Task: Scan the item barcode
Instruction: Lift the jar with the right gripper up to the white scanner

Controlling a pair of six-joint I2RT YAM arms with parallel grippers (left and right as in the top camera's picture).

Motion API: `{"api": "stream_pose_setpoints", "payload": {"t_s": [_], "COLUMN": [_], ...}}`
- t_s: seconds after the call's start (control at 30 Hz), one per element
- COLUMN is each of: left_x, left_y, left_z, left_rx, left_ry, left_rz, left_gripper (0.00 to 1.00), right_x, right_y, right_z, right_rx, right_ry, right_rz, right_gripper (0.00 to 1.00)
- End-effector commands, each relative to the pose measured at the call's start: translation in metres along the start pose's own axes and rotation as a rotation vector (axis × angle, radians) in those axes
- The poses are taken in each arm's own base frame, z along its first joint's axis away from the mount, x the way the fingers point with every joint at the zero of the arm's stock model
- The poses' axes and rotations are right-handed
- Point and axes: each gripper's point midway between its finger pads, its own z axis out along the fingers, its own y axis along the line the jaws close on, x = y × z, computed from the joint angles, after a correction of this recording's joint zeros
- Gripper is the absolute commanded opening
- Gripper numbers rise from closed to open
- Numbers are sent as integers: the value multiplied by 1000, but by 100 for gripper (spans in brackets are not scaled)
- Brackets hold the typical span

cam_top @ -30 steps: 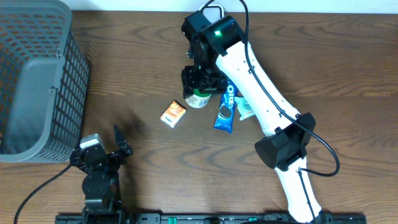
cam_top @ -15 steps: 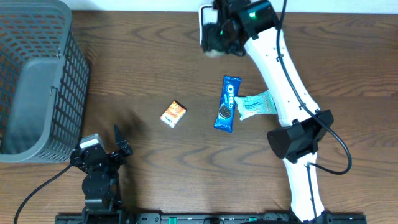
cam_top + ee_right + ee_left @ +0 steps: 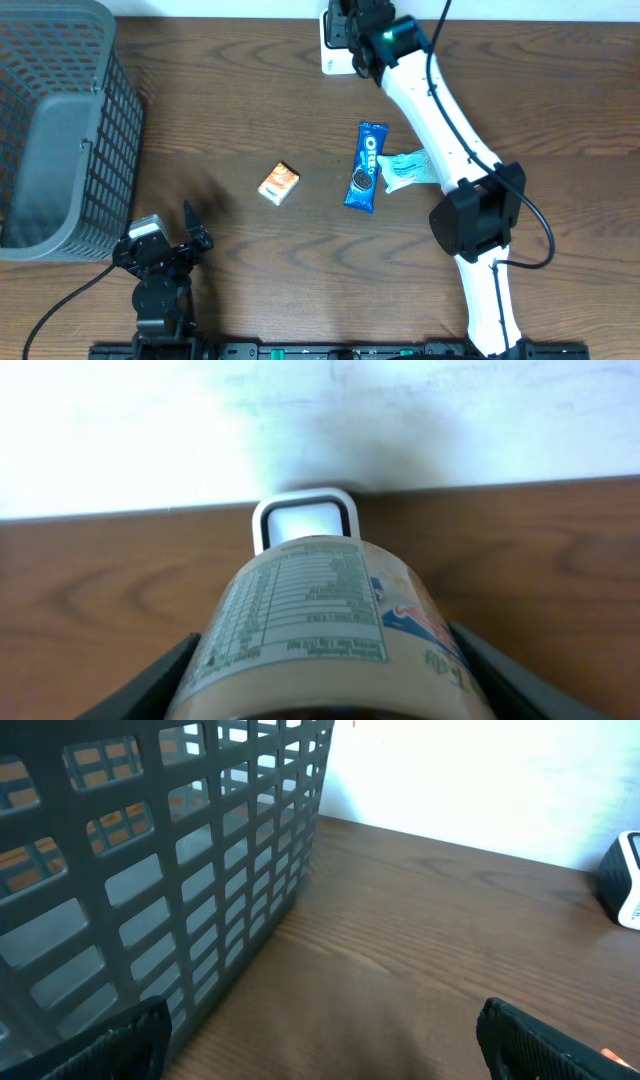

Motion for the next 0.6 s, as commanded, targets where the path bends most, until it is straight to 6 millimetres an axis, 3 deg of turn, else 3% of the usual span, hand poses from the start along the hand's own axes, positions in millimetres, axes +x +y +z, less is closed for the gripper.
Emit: {"api": "stream_pose_setpoints", "payload": {"t_s": [0.0,0.23,0.4,0.57], "left_x": [16,15,16,16], "left_y": [2,2,2,2], "left_z": [3,3,3,3], "left_rx": [-10,-10,-10,-10], "left_ry": [35,35,35,35], "left_rz": [18,18,18,18], "left_gripper": [98,98,98,98], "right_x": [-11,-9,-13,6], "right_y": [3,8,11,11], "right_z": [-3,26,37,58], "right_rx": [9,-24,-47,-45], "right_ry": [-86,-233,-350,-355], "right_rz": [13,63,-3,-16], "right_gripper": [40,37,38,43]}}
